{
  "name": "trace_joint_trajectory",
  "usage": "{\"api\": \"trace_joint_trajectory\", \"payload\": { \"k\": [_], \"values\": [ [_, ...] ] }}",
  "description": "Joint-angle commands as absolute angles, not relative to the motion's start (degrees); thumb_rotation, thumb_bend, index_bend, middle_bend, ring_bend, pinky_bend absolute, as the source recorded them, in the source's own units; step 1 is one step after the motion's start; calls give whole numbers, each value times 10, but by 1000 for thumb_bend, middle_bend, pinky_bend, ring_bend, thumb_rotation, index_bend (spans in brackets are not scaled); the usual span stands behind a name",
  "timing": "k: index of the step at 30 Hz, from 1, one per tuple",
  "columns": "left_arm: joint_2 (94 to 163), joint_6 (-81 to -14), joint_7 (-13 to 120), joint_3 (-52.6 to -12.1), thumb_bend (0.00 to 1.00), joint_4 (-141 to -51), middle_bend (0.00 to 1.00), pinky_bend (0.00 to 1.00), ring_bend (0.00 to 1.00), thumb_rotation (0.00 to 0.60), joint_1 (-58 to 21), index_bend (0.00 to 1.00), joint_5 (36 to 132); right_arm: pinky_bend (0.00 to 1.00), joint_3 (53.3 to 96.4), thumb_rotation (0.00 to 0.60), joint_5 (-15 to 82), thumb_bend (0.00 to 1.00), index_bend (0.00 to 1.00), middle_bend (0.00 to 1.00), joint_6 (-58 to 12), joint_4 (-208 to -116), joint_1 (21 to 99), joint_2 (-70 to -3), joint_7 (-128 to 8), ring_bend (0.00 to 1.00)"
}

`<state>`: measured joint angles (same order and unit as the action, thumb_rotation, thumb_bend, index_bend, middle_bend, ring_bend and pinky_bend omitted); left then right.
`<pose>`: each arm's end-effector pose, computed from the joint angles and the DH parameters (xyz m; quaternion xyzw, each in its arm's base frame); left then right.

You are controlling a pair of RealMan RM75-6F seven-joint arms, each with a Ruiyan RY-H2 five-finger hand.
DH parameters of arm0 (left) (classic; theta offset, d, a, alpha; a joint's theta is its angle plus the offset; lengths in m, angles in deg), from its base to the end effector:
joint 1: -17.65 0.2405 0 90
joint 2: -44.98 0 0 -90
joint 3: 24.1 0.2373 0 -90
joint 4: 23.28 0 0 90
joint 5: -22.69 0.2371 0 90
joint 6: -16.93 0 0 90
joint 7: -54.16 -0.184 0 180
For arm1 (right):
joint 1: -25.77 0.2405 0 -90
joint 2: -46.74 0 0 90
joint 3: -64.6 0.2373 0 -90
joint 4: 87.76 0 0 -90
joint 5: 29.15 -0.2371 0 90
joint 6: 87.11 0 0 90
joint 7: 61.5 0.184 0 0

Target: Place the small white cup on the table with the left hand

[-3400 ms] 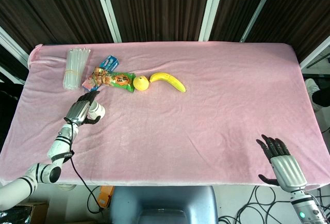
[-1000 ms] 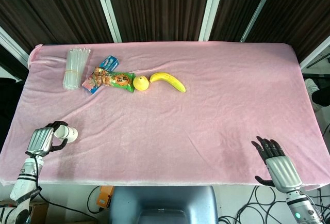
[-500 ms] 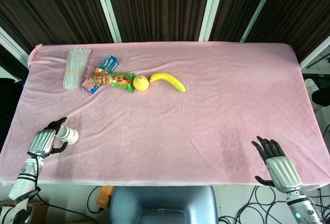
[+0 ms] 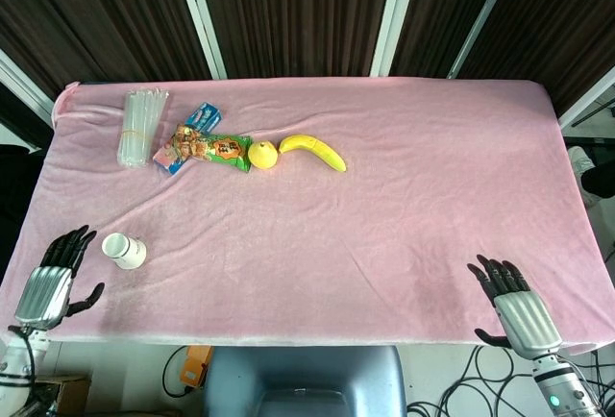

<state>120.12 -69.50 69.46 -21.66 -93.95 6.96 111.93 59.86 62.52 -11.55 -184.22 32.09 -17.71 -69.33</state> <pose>-0.3343 0.2397 0.0898 -0.6262 -0.3878 -0.4274 0.5242 -0.2888 -0.1872 0.0613 0.6983 -0.4129 0.3058 0.4983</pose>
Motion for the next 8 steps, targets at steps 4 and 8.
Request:
{"api": "trace_joint_trajectory", "payload": {
  "k": [4, 8],
  "values": [
    [1215, -761, 730, -178, 343, -884, 0, 63, 0, 600, 130, 0, 1171, 0, 598, 600, 623, 252, 0, 0, -121, -1842, 322, -183, -702, 0],
    [1220, -756, 728, -180, 343, -876, 0, 63, 0, 600, 128, 0, 1174, 0, 596, 600, 625, 252, 0, 0, -121, -1843, 322, -185, -710, 0]
  ]
}}
